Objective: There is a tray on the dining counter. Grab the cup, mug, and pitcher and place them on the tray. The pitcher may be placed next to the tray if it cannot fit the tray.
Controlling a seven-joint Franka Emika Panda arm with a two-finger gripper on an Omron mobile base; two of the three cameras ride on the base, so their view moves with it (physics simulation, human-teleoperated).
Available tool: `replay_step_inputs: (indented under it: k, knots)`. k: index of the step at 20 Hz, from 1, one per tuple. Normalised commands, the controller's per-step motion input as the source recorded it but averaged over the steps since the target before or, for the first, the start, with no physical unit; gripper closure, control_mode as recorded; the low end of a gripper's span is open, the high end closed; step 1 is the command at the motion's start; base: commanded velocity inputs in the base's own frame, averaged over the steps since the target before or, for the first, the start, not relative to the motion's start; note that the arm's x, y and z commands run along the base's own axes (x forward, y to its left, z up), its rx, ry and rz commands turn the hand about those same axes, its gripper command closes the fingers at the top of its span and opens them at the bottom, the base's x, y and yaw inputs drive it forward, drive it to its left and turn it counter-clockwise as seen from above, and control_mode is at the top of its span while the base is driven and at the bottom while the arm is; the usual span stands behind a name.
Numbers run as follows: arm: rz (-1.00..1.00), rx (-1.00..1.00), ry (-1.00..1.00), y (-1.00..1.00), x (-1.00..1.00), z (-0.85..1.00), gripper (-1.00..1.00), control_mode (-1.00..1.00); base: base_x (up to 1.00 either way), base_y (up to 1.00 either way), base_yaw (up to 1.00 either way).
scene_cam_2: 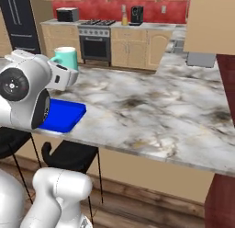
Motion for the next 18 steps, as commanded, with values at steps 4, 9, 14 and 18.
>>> replay_step_inputs:
  k: [4,9,14,18]
  knots:
    - [0.0,0.0,0.0,0.0,0.0,0.0,1.0,1.0,0.23,0.51,-0.07]
    - [0.0,0.0,0.0,0.0,0.0,0.0,1.0,1.0,0.13,0.83,-0.12]
    - [0.0,0.0,0.0,0.0,0.0,0.0,1.0,1.0,0.44,0.38,-0.13]
    - [0.0,0.0,0.0,0.0,0.0,0.0,1.0,1.0,0.56,0.0,-0.03]
